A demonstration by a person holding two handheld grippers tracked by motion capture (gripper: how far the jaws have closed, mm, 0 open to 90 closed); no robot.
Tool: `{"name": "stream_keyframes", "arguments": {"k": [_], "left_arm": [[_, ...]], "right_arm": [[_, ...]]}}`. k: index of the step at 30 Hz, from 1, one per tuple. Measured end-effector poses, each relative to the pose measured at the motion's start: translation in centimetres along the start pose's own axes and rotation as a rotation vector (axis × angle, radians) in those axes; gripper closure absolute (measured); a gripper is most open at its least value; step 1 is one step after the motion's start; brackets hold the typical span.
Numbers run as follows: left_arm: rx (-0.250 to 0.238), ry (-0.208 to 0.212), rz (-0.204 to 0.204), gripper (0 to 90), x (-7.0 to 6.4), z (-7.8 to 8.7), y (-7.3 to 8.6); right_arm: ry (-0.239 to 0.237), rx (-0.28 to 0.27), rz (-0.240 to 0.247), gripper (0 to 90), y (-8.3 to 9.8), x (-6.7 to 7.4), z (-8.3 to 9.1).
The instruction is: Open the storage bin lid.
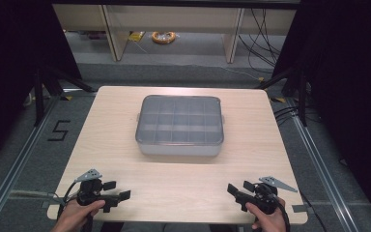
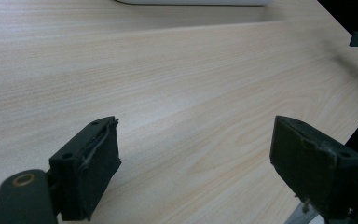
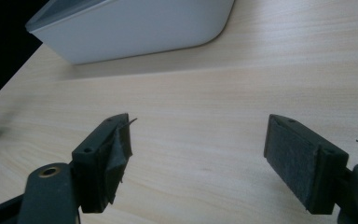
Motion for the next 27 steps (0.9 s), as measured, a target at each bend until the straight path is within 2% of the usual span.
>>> {"name": "stream_keyframes", "arguments": {"k": [7,10,11,12,13,14,16,20,21,24,27], "left_arm": [[-0.013,-0.021,0.022,15.2,0.6,0.1,-0.2],[-0.005,-0.02,0.025,15.3,0.8,-0.1,-0.1],[-0.004,-0.017,0.03,15.3,0.9,-0.2,-0.1],[-0.004,-0.019,0.034,15.3,0.9,-0.2,-0.2],[-0.009,-0.022,0.032,15.3,0.9,-0.2,-0.2],[-0.021,-0.028,0.034,15.3,0.9,-0.2,-0.3],[-0.014,-0.016,0.033,15.3,1.1,-0.2,-0.4],[-0.019,-0.018,0.039,15.3,1.2,-0.2,-0.6],[-0.021,-0.016,0.038,15.3,1.2,-0.3,-0.7],[-0.02,-0.017,0.041,15.4,1.4,-0.4,-0.9],[-0.025,-0.029,0.04,15.5,1.8,-0.5,-1.2]], "right_arm": [[-0.007,-0.022,0.031,24.0,-0.8,-0.5,-0.5],[-0.03,-0.005,-0.029,23.3,-1.2,0.2,-0.6],[-0.03,-0.005,-0.029,23.3,-1.2,0.2,-0.6],[-0.038,-0.018,0.022,23.2,-1.5,-0.1,-0.8],[-0.045,-0.014,0.026,23.2,-1.6,-0.1,-0.8],[-0.044,-0.017,0.028,23.1,-1.9,0.0,-0.8],[-0.039,-0.019,0.012,23.0,-1.9,0.2,-0.7],[-0.044,-0.041,0.033,23.1,-2.9,-0.3,-1.2],[-0.049,-0.036,0.017,23.2,-3.1,-0.2,-1.2],[-0.057,-0.035,0.024,23.4,-3.5,-0.3,-1.4],[-0.054,-0.037,0.01,23.5,-4.3,-0.2,-1.8]]}}
Point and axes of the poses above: each handheld gripper's, and its own axes: z roughly backward along the jaws, y roughly out of its underside, x roughly to its left, the point moved 2 cm from there along -z, roughly forward along the jaws, and after that the axes turned 11 degrees about -z, right-handed, at the moved point
